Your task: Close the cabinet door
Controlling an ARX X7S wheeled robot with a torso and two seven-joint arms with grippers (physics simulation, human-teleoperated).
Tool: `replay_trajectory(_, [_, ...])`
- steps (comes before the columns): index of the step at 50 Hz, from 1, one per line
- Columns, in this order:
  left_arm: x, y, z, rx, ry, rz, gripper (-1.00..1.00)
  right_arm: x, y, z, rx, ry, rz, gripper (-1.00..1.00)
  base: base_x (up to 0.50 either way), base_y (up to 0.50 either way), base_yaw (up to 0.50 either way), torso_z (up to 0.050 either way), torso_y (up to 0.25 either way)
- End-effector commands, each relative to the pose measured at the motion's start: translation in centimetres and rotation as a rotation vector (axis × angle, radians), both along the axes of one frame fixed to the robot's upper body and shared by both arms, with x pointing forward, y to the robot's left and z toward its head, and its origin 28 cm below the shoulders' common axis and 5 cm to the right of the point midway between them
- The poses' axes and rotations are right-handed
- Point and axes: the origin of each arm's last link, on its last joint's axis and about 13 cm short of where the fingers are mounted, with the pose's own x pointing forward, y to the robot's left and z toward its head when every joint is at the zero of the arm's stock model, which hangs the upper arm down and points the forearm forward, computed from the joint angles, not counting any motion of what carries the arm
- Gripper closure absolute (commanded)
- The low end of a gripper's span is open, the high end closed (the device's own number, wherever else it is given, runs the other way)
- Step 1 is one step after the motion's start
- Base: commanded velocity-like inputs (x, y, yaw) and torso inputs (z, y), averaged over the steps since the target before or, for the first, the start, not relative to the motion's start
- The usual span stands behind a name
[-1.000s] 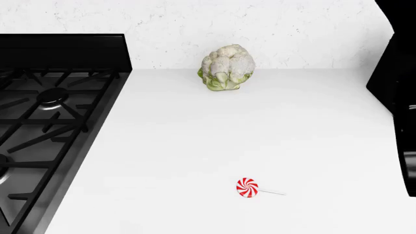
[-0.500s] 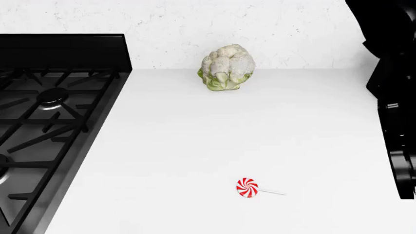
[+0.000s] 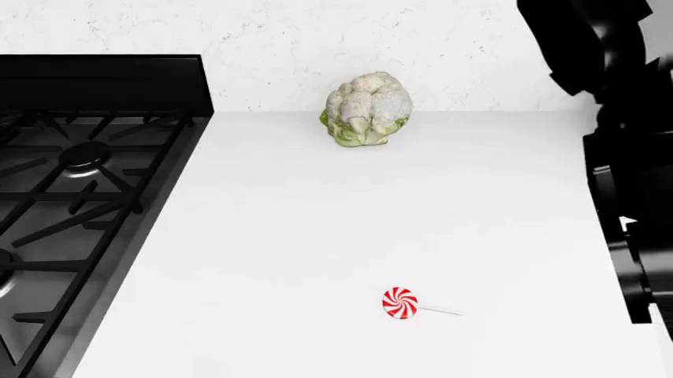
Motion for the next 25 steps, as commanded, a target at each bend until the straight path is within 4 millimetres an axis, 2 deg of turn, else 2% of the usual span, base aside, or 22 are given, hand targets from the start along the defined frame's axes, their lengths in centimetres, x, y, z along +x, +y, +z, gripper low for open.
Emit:
replay_trajectory(1, [0.09,0.03,-0.19,-0.003,0.005,0.002,-1.0,8.65,-3.66,-11.75,0.014,0.823,-0.183,-1.0,0.0,0.0,0.0,0.0,0.0])
replay_trajectory(25, [0.09,0.02,-0.34,0.001,0.007,0.001,-1.0,8.78,-3.85,-12.33,0.014,0.83,-0.197,-1.0,0.0,0.0,0.0,0.0,0.0])
